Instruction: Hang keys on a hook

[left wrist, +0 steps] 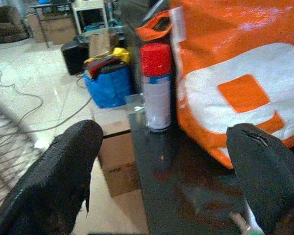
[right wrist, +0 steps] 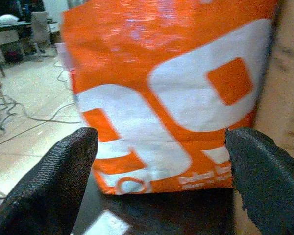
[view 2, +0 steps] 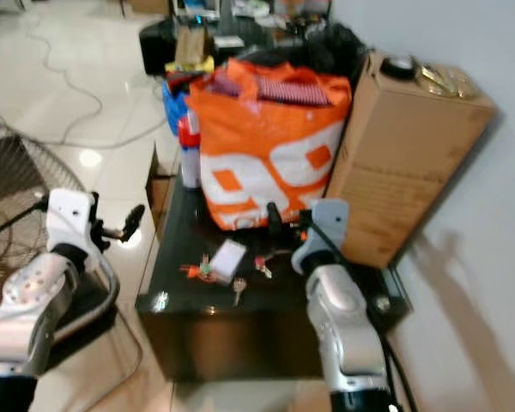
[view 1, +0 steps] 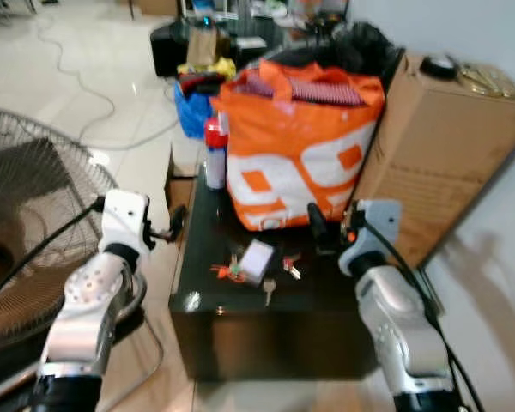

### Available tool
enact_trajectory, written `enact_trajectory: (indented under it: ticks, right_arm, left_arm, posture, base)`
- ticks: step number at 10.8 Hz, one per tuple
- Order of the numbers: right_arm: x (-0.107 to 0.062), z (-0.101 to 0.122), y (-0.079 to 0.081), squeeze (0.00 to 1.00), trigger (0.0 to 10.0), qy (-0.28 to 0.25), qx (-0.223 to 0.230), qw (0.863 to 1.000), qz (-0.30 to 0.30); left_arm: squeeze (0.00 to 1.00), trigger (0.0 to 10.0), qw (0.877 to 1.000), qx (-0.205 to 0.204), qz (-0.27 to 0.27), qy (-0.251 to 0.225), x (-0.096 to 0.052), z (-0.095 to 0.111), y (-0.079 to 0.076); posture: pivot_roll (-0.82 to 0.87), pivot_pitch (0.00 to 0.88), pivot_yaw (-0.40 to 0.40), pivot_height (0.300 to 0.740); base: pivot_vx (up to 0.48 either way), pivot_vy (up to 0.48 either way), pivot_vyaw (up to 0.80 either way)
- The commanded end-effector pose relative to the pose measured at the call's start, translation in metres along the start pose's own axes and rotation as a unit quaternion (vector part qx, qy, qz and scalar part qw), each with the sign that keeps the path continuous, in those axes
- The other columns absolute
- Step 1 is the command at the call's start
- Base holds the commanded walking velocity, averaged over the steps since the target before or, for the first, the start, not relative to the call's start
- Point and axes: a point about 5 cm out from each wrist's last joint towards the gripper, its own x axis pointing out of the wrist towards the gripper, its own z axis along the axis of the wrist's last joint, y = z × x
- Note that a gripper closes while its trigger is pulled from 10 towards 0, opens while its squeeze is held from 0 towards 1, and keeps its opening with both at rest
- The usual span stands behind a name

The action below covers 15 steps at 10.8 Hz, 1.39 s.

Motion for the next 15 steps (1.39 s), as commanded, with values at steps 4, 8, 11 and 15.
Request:
enact_trajectory:
  ticks: [4,8,11,15]
  right_arm:
    - [-0.004,-0.001,-0.011,0.00,10.0,0.007,-0.012,1.000,-0.004]
    - [-0.004,-0.003,-0.012,0.00,10.0,0.022,-0.025,0.999,0.027]
    - [-0.003,-0.003,-0.013,0.00,10.0,0.029,-0.034,0.998,0.036]
    - [-0.003,-0.006,-0.015,0.00,10.0,0.041,-0.041,0.998,0.040]
  left_arm:
    - [0.00,10.0,1.000,0.001,-0.024,-0.014,0.004,0.006,-0.014]
    - [0.00,10.0,0.998,0.027,-0.054,0.006,0.002,0.001,-0.014]
    - [0.00,10.0,0.995,0.041,-0.093,0.012,-0.003,-0.004,-0.015]
    - [0.00,10.0,0.993,0.022,-0.114,0.009,-0.006,-0.004,-0.011]
  posture:
    - [0.00,0.000,-0.048,0.740]
    - [0.01,0.000,-0.072,0.740]
    - [0.01,0.000,-0.090,0.740]
    - [0.02,0.000,-0.096,0.740]
  base:
    - [0.333,0.000,0.00]
    - [0.069,0.000,0.00]
    - [0.000,0.000,0.00]
    - [0.000,0.000,0.00]
